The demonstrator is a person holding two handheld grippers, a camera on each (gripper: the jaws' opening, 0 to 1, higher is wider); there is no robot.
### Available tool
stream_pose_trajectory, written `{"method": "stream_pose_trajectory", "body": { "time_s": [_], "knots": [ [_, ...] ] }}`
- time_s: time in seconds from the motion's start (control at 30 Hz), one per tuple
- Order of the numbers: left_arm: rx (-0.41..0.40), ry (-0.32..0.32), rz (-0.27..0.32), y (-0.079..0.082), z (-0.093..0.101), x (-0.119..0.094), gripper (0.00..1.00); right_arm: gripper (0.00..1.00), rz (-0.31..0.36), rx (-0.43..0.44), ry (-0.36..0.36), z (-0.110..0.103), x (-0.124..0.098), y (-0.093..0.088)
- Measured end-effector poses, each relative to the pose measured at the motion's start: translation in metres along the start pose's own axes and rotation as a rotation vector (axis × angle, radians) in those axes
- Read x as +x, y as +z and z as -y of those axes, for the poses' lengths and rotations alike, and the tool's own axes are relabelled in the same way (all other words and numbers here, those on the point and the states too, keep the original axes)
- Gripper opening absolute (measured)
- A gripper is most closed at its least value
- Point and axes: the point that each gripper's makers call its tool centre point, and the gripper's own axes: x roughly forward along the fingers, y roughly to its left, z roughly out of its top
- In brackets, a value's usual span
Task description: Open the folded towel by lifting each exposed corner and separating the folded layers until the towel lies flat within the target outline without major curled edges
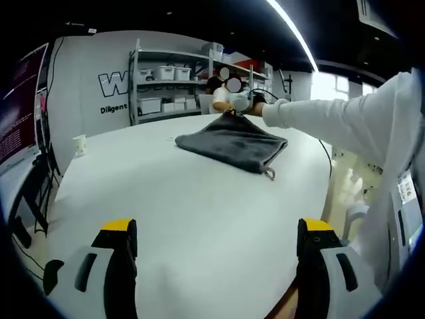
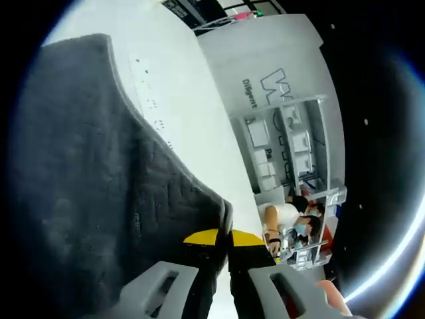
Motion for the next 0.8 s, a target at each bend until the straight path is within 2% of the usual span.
{"method": "stream_pose_trajectory", "body": {
  "time_s": [0.1,0.17,0.37,0.6,0.8],
  "knots": [
    [-0.008,0.013,-0.011,-0.004,-0.005,0.002,0.99,0.00,-0.004,0.006,0.011,-0.002,0.013,-0.002],
    [-0.008,0.018,-0.017,-0.005,-0.006,0.002,0.99,0.00,-0.007,-0.003,0.011,-0.008,0.010,-0.005],
    [-0.009,0.019,-0.020,-0.007,-0.006,0.007,0.99,0.00,-0.027,0.000,0.016,-0.013,0.030,-0.015],
    [-0.005,0.018,-0.036,-0.010,-0.004,0.010,0.99,0.00,-0.052,-0.001,0.033,-0.026,0.039,-0.023],
    [-0.006,0.019,-0.041,-0.012,-0.005,0.011,0.99,0.00,-0.065,0.014,0.052,-0.039,0.039,-0.025]
  ]
}}
